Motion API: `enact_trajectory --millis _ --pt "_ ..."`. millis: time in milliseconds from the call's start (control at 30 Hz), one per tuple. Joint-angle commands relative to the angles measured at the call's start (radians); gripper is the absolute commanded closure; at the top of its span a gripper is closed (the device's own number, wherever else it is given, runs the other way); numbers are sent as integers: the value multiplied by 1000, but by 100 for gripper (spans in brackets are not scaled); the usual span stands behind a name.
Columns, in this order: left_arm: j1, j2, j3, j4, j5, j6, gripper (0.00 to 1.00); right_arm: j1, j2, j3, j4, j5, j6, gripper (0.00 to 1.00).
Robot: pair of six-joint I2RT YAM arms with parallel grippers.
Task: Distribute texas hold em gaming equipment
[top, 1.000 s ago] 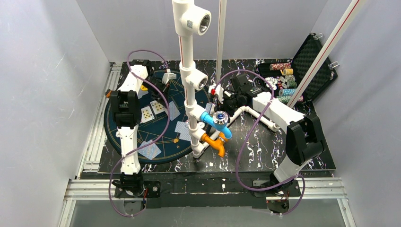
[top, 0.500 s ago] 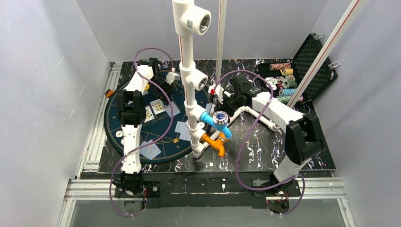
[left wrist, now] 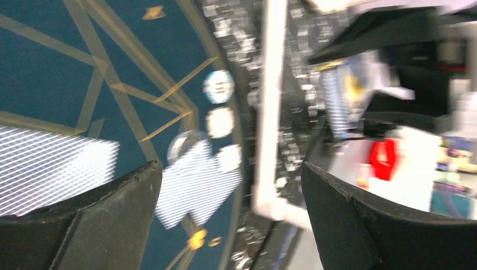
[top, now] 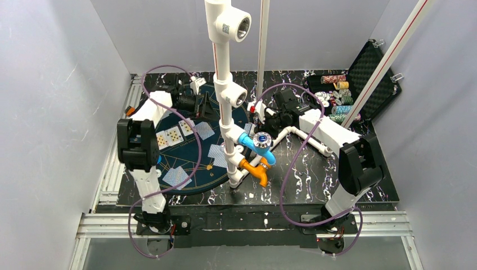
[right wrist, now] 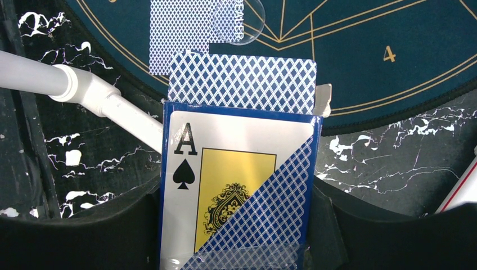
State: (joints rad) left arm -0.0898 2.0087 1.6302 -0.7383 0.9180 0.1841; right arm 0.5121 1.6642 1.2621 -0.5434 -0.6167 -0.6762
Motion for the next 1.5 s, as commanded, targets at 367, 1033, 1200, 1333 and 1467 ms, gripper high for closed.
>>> enact_trajectory --millis 367,1033,1200,1333,1467 --pt "-257 -98 -263 672 297 -748 19 25 -24 63 27 -46 0 99" --pt "-195 -77 -267 556 312 -652 81 23 -45 59 5 -44 -19 99" --pt "-191 -142 -318 699 334 -737 52 23 -36 56 14 -32 -14 99" --pt "-186 -178 -355 789 317 -808 34 23 -28 55 20 -27 -12 99" --pt "-193 -194 -372 790 280 -808 29 24 -24 59 22 -31 -10 99"
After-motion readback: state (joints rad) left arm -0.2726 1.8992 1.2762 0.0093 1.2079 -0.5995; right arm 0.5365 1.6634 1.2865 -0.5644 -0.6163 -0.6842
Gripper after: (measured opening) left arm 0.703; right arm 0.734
